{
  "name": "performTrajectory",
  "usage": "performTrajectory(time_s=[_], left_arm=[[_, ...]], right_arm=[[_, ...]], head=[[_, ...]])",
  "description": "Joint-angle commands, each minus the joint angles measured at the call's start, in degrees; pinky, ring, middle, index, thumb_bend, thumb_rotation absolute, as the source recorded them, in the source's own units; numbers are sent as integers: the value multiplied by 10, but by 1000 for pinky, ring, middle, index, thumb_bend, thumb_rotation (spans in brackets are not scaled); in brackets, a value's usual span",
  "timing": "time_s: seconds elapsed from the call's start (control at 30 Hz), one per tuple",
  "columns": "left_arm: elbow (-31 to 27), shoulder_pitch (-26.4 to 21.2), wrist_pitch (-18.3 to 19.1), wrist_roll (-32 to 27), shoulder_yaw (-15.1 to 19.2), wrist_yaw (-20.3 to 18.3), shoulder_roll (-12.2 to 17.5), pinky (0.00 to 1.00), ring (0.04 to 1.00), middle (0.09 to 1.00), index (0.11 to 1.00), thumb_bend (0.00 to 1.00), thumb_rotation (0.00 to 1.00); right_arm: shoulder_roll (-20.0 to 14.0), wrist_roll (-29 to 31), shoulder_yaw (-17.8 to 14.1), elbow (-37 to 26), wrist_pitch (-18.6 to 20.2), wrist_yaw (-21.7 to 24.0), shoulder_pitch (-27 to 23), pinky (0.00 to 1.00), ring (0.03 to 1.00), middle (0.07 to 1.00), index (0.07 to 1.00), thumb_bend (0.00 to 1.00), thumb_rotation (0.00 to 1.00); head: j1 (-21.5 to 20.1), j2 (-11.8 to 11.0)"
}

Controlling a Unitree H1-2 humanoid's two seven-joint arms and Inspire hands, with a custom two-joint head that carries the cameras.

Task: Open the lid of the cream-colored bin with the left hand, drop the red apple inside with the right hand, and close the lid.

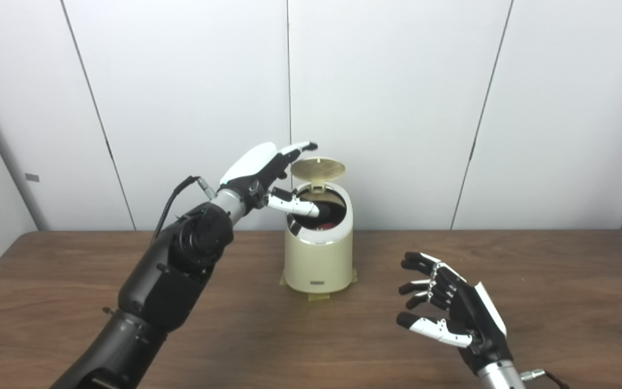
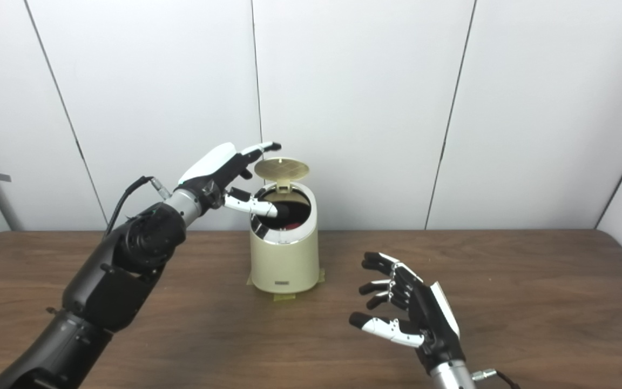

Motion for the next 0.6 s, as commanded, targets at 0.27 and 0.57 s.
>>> performTrajectory(time_s=[0.27, 0.57], left_arm=[[-51, -34, 11, 0, 2, -58, 23, 919, 950, 839, 763, 913, 333], [-64, -34, 7, 0, 2, -86, 32, 995, 977, 842, 761, 880, 311]], right_arm=[[9, -4, 3, -16, -23, -9, -27, 461, 593, 769, 765, 722, 363], [15, -7, 7, -20, -9, -8, -26, 468, 577, 761, 771, 705, 347]], head=[[-4, 2], [-7, 4]])
